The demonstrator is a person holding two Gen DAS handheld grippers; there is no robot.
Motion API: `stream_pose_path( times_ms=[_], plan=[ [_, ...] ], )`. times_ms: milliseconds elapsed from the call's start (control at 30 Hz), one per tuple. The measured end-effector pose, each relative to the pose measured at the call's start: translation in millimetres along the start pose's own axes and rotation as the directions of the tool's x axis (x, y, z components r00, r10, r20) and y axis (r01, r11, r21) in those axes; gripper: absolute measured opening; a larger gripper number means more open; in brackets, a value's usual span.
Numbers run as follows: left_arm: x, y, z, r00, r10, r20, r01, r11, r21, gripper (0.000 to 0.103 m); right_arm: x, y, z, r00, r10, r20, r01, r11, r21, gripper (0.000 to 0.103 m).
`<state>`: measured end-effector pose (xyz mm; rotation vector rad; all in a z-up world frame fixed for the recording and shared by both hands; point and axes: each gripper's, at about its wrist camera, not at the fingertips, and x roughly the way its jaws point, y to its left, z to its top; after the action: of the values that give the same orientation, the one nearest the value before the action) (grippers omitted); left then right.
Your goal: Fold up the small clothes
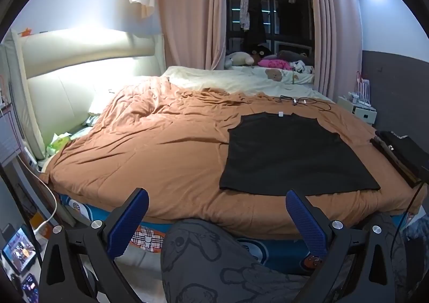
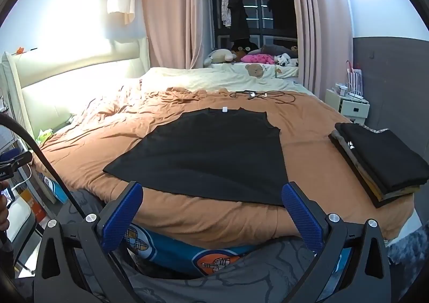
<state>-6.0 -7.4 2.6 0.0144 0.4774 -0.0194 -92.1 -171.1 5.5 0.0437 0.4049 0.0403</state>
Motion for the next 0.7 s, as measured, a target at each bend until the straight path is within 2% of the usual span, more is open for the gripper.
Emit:
stream_pose_path(
  times_ms=[700],
  plan=[
    [-7.4,1.8,-3.5,0.999,-0.051,0.019,0.051,0.999,0.006,0.103,-12.1,-1.9,-0.9,1.000,-0.004,0.019,0.005,1.000,-0.011,0.103]
  ],
)
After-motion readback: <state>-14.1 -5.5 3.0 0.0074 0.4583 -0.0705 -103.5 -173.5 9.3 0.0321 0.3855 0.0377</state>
